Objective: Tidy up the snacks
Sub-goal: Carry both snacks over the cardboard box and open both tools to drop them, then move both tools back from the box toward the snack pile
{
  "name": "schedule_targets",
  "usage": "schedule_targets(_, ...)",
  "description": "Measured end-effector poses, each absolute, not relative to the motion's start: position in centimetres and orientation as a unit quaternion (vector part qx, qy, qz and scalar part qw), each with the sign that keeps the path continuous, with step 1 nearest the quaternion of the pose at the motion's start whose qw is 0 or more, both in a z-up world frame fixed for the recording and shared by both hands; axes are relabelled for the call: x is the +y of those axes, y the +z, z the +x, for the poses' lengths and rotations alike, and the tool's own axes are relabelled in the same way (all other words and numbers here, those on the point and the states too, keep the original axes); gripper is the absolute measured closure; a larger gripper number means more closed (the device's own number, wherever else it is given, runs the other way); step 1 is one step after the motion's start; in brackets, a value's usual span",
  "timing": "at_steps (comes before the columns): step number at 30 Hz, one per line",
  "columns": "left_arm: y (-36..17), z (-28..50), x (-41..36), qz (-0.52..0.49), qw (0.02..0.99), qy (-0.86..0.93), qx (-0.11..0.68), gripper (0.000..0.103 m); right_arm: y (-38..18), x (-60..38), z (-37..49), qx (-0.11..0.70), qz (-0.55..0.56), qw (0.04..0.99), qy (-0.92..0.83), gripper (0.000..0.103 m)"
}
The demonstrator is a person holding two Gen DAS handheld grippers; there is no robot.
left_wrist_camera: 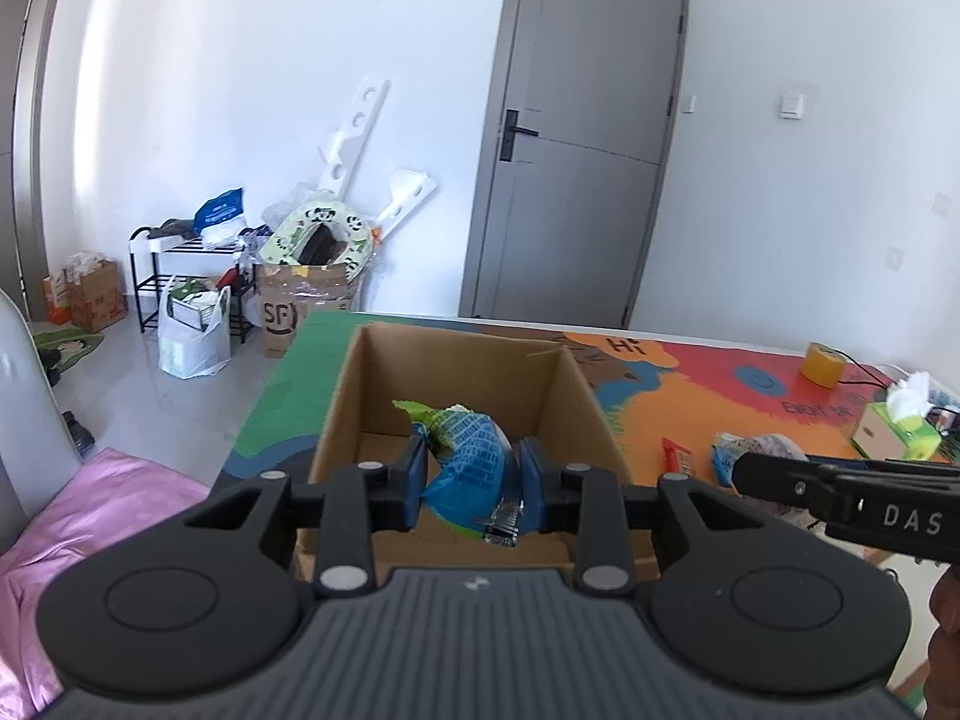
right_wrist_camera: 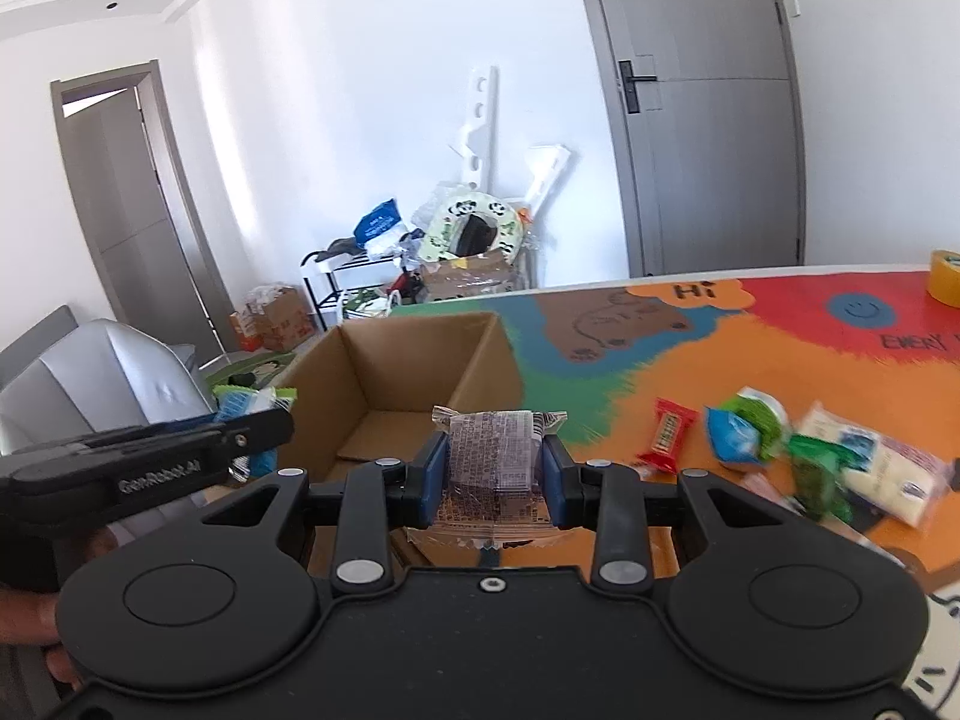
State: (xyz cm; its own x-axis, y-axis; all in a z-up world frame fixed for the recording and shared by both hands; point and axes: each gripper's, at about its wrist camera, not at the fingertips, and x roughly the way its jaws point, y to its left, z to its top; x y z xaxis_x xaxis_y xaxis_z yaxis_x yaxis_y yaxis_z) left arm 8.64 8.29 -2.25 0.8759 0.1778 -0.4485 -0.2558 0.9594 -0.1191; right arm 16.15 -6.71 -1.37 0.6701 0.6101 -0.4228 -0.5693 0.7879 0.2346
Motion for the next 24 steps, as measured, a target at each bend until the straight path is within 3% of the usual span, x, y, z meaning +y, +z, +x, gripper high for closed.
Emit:
schedule_targets(6,-2.4,9.4,9.6,-0.096,0.959,0.122,0.235,0.070,-0.7,-4.5,17.1,0.246,0.045,0.908,0.336,0.069)
schedule_targets(15,-1.9,8.1,11.4,-0.112,0.954,0.154,0.233,0.053,-0.3,-1.6,17.9,0.241,0.050,0.897,0.367,0.069)
schedule_targets(24,-1.7,6.9,10.6,-0.117,0.953,0.158,0.231,0.028,0.3,-3.6,17.1,0.231,0.060,0.901,0.363,0.050)
